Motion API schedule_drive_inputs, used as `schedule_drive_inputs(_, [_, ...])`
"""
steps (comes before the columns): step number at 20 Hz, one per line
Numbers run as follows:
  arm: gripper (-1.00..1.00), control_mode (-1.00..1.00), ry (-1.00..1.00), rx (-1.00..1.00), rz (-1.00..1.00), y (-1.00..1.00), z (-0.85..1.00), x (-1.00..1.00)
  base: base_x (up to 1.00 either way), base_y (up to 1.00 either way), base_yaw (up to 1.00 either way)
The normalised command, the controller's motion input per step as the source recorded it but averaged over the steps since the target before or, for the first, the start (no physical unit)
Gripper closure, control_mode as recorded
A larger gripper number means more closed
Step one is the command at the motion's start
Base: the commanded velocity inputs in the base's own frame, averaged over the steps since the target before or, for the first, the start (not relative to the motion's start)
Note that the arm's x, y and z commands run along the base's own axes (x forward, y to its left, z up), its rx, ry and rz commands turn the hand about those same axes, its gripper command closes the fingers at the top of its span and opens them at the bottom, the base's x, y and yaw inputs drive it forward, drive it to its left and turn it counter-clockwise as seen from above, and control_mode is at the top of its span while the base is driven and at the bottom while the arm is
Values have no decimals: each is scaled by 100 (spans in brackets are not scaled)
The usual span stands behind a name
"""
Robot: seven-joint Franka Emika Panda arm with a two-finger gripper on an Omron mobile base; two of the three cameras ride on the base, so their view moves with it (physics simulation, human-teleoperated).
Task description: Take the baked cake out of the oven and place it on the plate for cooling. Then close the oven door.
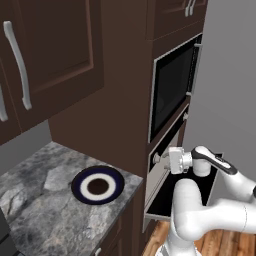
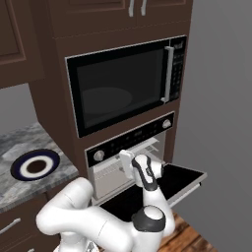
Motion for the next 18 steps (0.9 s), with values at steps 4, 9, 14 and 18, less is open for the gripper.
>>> schedule_drive_inputs(4, [-100, -100, 0, 0, 0, 6, -23, 21, 0, 0, 0])
schedule_drive_inputs(9, [-100, -100, 0, 0, 0, 5, -24, 28, 0, 0, 0])
schedule_drive_inputs(14, [-100, -100, 0, 0, 0, 4, -34, 24, 0, 0, 0])
schedule_drive_inputs(18, [-100, -100, 0, 0, 0, 0, -44, 13, 0, 0, 0])
